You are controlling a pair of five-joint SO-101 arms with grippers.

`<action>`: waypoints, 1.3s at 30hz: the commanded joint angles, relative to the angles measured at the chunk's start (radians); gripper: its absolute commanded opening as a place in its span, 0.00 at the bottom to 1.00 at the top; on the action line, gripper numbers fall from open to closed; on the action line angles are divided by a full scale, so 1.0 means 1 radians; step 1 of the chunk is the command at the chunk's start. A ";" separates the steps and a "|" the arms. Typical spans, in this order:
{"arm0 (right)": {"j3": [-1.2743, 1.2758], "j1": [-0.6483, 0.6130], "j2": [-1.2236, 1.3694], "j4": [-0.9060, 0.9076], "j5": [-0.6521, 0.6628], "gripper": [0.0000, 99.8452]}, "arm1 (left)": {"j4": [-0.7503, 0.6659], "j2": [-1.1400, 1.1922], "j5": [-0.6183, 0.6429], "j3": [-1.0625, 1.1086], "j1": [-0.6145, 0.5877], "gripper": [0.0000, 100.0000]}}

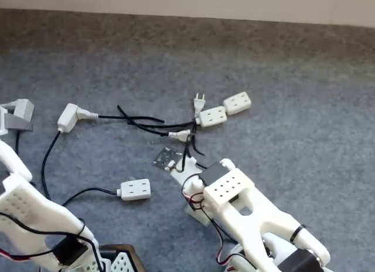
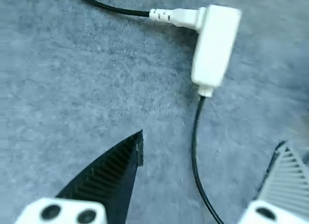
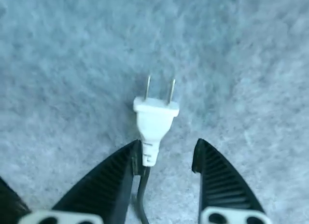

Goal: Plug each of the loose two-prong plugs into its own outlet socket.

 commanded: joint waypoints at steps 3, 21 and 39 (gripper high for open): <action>0.073 -0.013 -0.013 -0.077 -0.017 0.16 | -0.115 0.111 -0.003 -0.031 -0.024 0.40; 0.124 -0.012 -0.013 -0.081 -0.018 0.02 | -0.029 0.128 -0.003 -0.171 -0.068 0.40; -0.414 0.053 -0.056 -0.073 -0.104 0.01 | 0.516 0.097 0.120 -0.607 0.214 0.40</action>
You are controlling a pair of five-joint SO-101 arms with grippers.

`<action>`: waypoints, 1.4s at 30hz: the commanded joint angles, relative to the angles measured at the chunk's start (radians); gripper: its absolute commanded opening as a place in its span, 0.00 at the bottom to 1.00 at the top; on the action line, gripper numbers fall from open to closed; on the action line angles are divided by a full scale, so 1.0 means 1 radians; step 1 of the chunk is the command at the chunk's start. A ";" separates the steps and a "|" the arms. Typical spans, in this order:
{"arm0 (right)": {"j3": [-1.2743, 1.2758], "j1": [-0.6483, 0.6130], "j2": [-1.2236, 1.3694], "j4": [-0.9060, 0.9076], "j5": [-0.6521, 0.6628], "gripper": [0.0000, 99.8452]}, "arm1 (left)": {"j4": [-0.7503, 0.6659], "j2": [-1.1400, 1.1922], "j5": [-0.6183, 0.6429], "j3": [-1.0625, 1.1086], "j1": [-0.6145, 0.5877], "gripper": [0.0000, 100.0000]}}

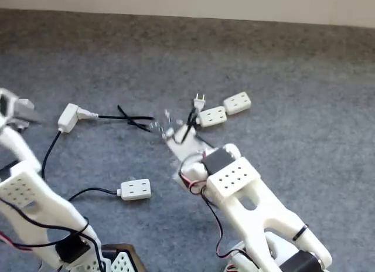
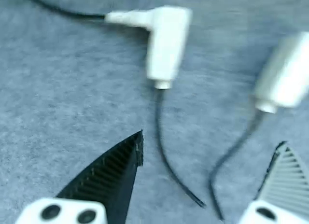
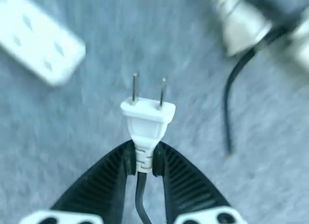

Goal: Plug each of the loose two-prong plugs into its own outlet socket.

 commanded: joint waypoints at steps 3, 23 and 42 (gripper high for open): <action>-0.196 -0.025 -0.038 -0.002 -0.015 0.01 | 0.075 -0.133 0.144 -0.131 0.191 0.40; 0.136 -0.131 -0.275 -0.151 -0.091 0.01 | -0.569 -1.463 0.245 1.550 0.630 0.45; 0.177 -0.229 -0.275 -0.150 -0.140 0.01 | -0.574 -1.911 0.318 1.897 0.743 0.45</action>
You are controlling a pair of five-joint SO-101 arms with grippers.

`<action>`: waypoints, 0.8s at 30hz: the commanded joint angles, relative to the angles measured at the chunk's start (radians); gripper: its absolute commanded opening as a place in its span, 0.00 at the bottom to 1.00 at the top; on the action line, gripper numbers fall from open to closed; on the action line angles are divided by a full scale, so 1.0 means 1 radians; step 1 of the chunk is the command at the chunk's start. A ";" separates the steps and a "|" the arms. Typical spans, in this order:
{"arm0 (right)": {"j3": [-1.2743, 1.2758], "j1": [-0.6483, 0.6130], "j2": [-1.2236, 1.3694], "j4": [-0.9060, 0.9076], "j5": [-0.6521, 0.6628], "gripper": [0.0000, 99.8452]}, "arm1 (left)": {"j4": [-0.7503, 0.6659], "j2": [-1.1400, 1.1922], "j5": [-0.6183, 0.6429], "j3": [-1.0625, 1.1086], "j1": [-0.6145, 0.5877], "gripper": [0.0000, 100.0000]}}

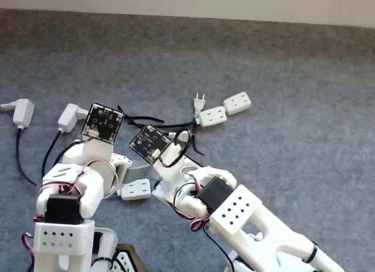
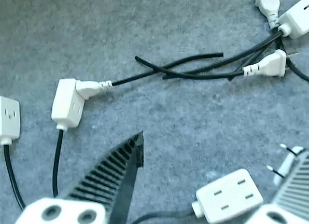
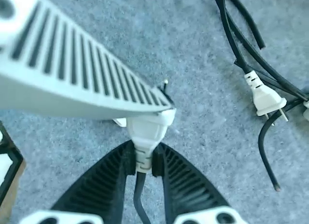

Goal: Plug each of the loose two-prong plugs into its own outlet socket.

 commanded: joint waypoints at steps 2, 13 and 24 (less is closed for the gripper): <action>-0.005 -0.005 -0.036 -0.010 -0.005 0.01 | -0.014 -0.001 0.018 0.008 0.015 0.45; -0.337 0.065 -0.033 0.278 0.060 0.01 | -0.094 -0.001 0.017 0.176 0.015 0.45; -0.447 0.061 -0.030 0.343 0.061 0.01 | -0.094 -0.001 0.017 0.182 0.016 0.45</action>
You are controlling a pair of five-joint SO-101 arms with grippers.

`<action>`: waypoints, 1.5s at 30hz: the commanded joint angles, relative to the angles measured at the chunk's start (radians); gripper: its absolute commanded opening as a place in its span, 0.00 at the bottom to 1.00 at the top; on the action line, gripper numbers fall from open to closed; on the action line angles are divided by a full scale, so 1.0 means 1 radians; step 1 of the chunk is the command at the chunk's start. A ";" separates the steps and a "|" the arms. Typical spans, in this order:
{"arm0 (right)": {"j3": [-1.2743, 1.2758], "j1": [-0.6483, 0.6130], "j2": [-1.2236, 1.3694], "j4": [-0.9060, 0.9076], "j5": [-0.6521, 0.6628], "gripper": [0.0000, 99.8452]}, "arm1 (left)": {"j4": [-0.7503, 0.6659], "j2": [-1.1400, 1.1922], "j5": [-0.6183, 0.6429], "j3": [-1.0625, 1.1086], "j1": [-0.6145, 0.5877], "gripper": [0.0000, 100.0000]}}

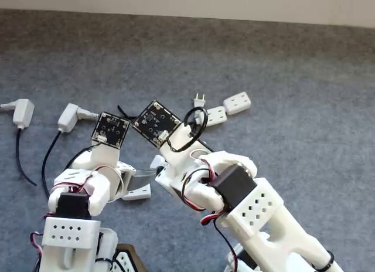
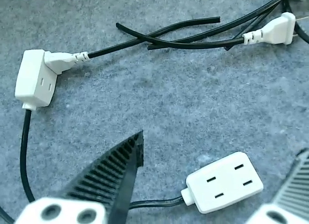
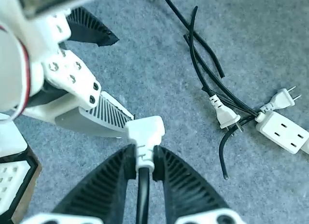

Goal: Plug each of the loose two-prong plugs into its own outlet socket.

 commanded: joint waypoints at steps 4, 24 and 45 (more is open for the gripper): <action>-0.050 0.024 0.008 0.061 0.011 0.01 | -0.003 -0.007 0.006 -0.031 -0.053 0.45; -0.059 -0.024 0.114 0.047 -0.031 0.01 | -0.003 -0.002 -0.008 -0.038 0.139 0.45; -0.061 0.010 0.119 0.097 0.100 0.01 | 0.353 0.691 -0.031 -0.975 -0.331 0.45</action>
